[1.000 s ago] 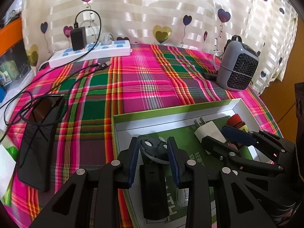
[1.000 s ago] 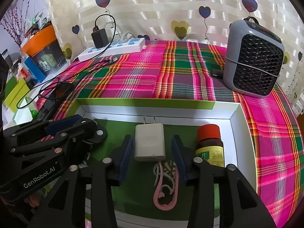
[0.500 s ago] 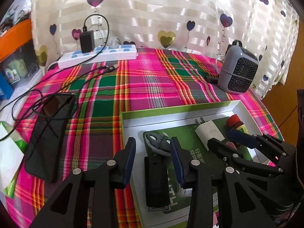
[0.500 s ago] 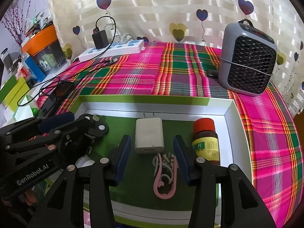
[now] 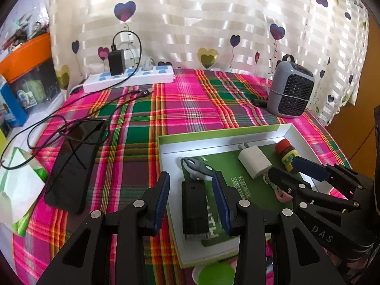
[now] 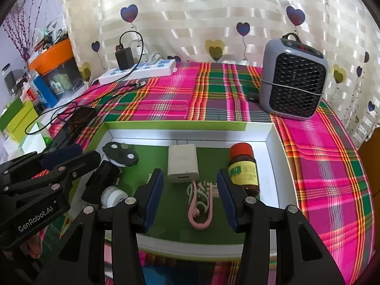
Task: Organize rigid objects
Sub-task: 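Withdraw both grippers from the tray back toward the remaining items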
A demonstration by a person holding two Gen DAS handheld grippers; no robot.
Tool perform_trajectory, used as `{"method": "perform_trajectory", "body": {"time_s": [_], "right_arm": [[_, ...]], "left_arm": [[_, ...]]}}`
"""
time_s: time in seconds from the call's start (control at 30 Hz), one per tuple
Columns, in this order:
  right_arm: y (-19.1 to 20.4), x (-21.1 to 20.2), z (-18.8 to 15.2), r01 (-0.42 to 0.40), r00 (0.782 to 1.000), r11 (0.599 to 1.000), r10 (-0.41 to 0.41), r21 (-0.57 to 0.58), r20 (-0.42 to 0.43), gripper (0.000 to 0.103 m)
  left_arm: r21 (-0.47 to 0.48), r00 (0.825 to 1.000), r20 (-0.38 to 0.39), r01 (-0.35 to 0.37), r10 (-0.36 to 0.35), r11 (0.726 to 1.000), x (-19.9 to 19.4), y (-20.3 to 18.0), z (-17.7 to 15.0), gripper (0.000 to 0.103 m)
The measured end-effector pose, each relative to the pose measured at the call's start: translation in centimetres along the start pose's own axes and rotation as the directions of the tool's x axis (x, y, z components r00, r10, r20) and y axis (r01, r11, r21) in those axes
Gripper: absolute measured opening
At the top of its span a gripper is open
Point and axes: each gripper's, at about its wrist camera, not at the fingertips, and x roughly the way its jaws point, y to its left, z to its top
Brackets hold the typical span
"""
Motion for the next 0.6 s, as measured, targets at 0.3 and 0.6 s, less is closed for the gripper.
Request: {"method": "perform_trajectory", "body": {"time_s": [0.3,0.6], "right_arm": [[0.0,-2.2,-1.1,-0.001,1.0,1.0,0.001,0.012,0.027,0.048],[0.2,-4.5,-2.8,-0.008,0.999,1.0,0.007,0.024,0.053,0.048]], "left_arm": [[0.004,0.999,0.03,-0.023,0.023,1.0,-2.5,-0.4,-1.6,0.036],[-0.004,0.999,0.037,-0.018,0.018,1.0,-4.4,-0.5,-3.5,0.036]]}}
